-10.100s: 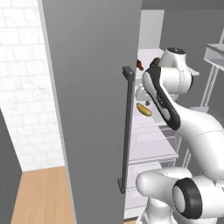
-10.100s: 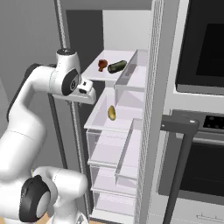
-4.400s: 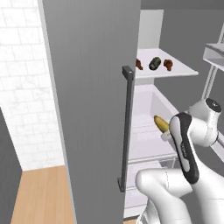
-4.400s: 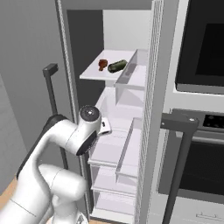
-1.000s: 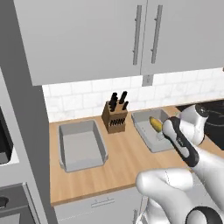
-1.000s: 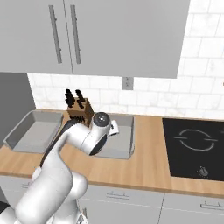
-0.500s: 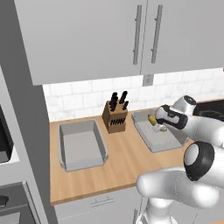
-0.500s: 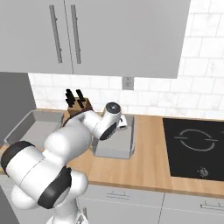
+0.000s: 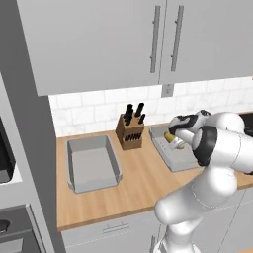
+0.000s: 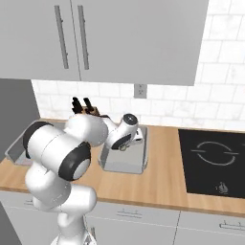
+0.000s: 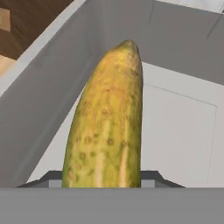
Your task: Place one cucumber and one chicken drumstick in each tupperware on the nearby counter, to pack two identical lunches.
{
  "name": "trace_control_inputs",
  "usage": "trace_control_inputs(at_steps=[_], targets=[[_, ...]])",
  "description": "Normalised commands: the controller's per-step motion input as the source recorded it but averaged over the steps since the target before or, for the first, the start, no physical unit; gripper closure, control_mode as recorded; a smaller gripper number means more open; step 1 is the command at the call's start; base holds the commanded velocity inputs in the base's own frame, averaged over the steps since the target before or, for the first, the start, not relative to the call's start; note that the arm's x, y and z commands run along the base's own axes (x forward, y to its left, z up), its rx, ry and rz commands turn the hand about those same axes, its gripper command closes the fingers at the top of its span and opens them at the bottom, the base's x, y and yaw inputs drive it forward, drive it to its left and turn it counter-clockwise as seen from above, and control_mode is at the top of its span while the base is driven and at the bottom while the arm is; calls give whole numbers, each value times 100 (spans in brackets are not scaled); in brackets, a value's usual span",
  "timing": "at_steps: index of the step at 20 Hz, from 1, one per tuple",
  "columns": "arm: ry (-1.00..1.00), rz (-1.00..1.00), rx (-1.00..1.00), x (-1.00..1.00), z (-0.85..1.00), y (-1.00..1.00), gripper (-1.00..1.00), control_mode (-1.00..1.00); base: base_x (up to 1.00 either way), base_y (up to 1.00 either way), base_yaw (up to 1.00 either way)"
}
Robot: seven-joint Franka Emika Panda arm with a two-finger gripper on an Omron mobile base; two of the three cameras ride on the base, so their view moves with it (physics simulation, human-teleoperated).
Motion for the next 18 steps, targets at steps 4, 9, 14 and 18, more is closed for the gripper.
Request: trace_control_inputs(at_steps=[4, 9, 14, 18], targets=[[0, 0, 0, 26, -25, 0, 100, -100, 0, 0, 0], [0, 0, 0, 3, -10, 1, -100, -100, 0, 0, 0], [0, 0, 0, 0, 38, 3, -100, -100, 0, 0, 0], [0, -1, 0, -6, 52, 23, -100, -100, 0, 0, 0]])
